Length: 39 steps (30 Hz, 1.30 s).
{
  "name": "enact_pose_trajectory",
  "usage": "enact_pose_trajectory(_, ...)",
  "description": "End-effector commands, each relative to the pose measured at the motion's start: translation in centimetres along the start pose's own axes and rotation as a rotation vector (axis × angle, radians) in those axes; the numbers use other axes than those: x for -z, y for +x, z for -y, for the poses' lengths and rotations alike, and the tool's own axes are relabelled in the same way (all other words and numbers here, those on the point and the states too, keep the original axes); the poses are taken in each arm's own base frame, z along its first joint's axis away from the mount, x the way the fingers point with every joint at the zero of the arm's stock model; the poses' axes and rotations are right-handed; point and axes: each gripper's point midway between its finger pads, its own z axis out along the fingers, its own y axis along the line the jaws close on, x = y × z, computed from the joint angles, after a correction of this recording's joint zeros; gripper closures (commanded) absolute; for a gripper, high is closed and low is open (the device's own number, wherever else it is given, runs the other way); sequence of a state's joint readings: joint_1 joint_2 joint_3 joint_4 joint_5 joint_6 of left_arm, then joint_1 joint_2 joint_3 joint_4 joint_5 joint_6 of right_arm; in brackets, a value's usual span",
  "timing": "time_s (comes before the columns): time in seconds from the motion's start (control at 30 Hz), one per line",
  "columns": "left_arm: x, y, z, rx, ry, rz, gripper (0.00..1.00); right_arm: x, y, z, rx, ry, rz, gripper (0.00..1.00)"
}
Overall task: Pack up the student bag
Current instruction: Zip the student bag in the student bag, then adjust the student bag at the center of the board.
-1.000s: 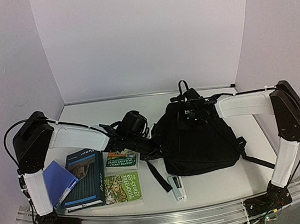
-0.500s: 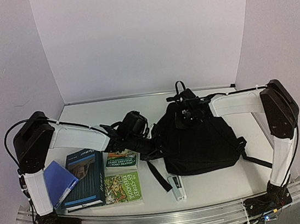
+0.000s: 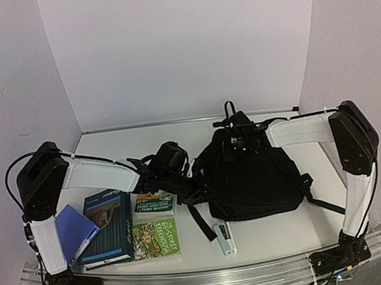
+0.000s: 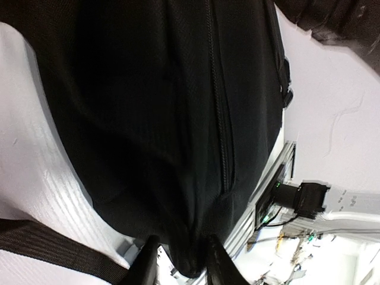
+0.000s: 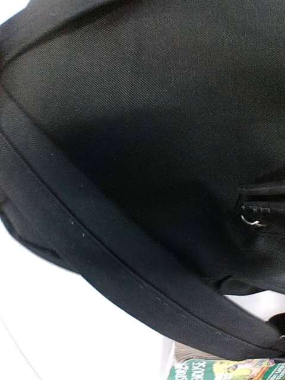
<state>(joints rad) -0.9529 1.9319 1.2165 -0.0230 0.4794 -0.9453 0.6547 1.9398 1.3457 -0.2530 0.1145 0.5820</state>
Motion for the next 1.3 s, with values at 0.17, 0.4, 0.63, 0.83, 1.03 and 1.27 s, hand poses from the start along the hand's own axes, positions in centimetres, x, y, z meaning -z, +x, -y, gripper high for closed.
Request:
enact_pose_trajectory(0.17, 5.6, -1.5, 6.0, -0.141, 0.094, 0.044, 0.35, 9.8, -4.7, -0.8, -0.003, -0.207, 0.173, 0.4)
enact_pose_trajectory(0.4, 10.5, -5.5, 4.1, -0.229, 0.057, 0.165, 0.21, 12.1, -3.2, 0.7, -0.053, -0.219, 0.179, 0.16)
enact_pose_trajectory(0.63, 10.6, -9.8, 1.5, -0.249, 0.054, 0.164, 0.16, 14.1, -3.3, 0.4, -0.074, -0.273, 0.193, 0.07)
enact_pose_trajectory(0.83, 9.1, -11.9, -1.1, -0.22, 0.1, 0.125, 0.15, 16.2, -3.4, 0.0, -0.084, -0.333, 0.208, 0.03)
enact_pose_trajectory(1.03, 6.6, -10.5, -2.5, -0.135, 0.192, 0.032, 0.11, 17.5, -3.4, -0.2, -0.084, -0.369, 0.218, 0.03)
enact_pose_trajectory(1.27, 5.5, -8.7, -1.6, -0.131, 0.257, -0.026, 0.11, 17.5, -3.6, -0.3, -0.078, -0.368, 0.222, 0.03)
